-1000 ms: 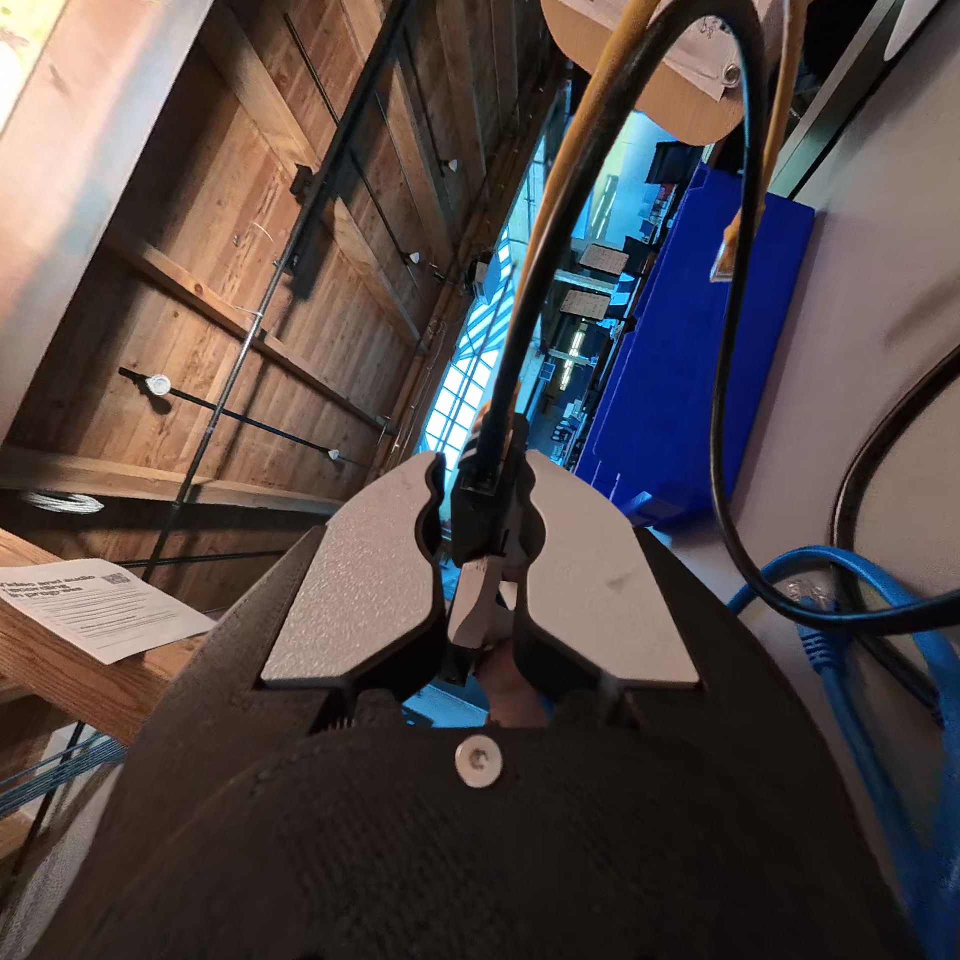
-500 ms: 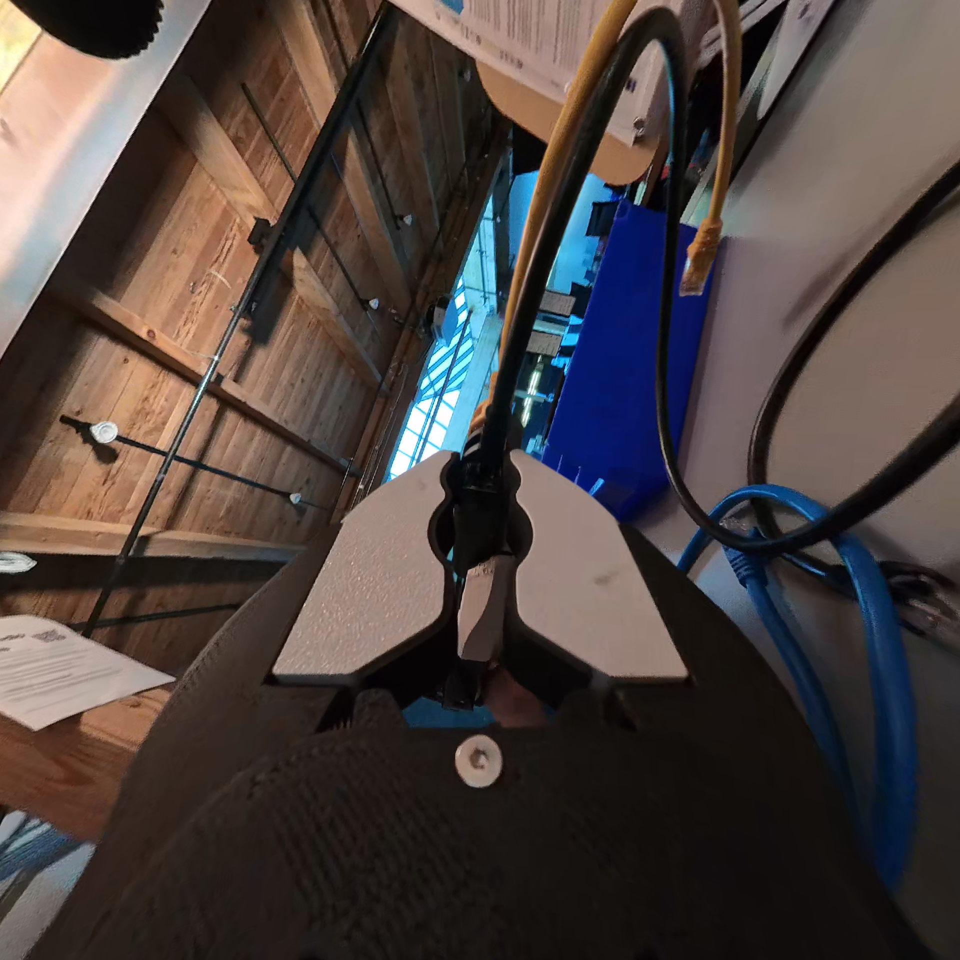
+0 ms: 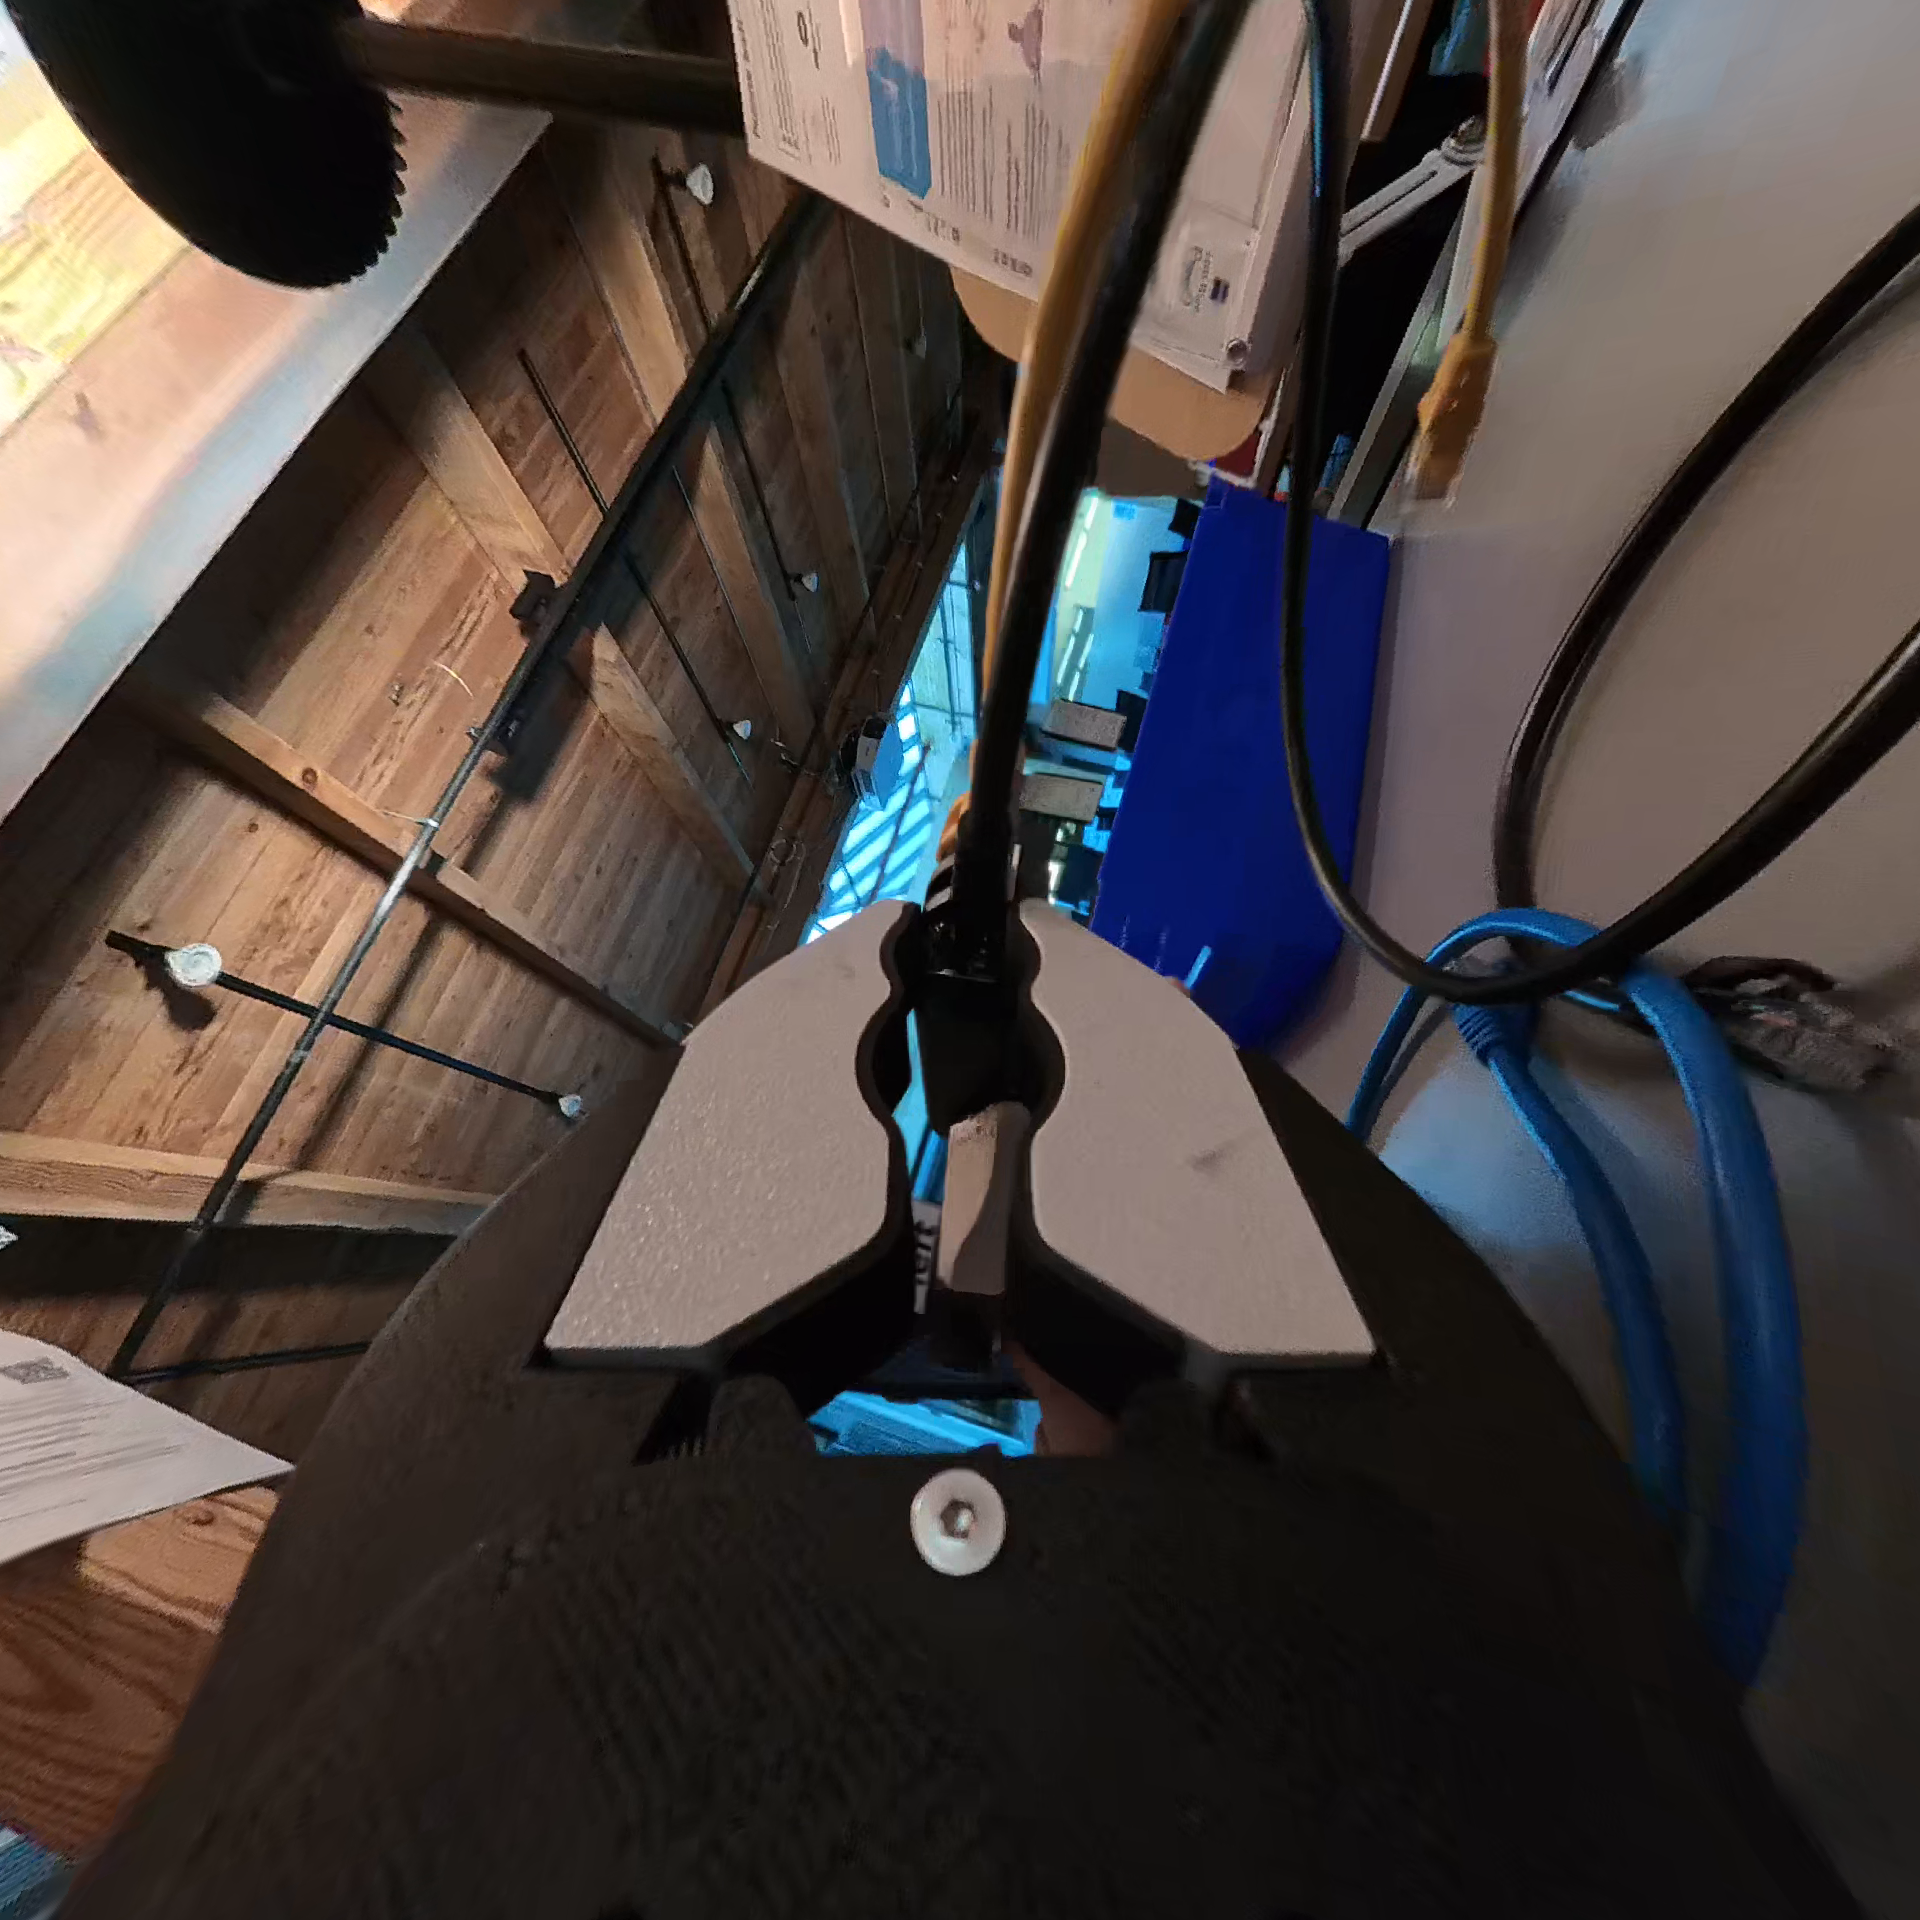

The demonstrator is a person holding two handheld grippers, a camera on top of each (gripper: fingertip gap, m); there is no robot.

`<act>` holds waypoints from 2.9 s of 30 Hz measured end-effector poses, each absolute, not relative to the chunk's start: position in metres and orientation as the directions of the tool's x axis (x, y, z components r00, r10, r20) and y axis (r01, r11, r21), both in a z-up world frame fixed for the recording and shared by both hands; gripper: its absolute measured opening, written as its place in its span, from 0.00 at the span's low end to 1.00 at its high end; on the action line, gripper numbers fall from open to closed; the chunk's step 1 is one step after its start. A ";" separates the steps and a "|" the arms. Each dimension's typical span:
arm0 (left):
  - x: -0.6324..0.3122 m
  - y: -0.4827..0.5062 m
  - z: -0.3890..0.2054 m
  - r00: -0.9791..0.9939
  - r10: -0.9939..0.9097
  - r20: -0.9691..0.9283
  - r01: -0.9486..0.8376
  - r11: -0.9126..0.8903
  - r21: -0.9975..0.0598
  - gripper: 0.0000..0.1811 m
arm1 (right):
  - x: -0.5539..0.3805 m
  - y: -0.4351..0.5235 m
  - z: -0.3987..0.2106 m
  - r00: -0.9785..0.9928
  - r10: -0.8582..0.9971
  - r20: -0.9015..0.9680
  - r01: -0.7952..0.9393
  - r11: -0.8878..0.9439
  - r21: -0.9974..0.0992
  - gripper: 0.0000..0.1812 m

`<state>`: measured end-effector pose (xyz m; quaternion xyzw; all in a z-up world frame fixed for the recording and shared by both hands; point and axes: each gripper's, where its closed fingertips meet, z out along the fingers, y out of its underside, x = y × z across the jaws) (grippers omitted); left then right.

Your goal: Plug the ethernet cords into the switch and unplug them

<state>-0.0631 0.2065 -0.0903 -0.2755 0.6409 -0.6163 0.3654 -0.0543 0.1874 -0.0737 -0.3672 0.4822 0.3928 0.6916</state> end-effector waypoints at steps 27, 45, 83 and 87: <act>-0.068 0.201 -0.084 -0.463 -0.852 -0.245 0.192 0.173 -0.966 0.34 | -0.057 0.183 -0.070 0.343 0.081 -0.936 -0.849 0.452 -0.273 0.08; -0.059 0.201 -0.087 -0.386 -0.889 -0.247 0.154 0.202 -0.967 0.34 | -0.047 0.184 -0.068 0.531 0.060 -0.845 -0.774 0.440 -0.455 0.07; -0.053 0.206 -0.096 -0.327 -0.899 -0.291 0.101 0.273 -0.957 0.34 | -0.043 0.183 -0.075 0.403 0.082 -0.911 -0.830 0.453 -0.326 0.07; -0.051 0.206 -0.096 -0.326 -0.905 -0.273 0.087 0.259 -0.962 0.34 | -0.042 0.184 -0.076 0.443 0.090 -0.892 -0.816 0.453 -0.360 0.06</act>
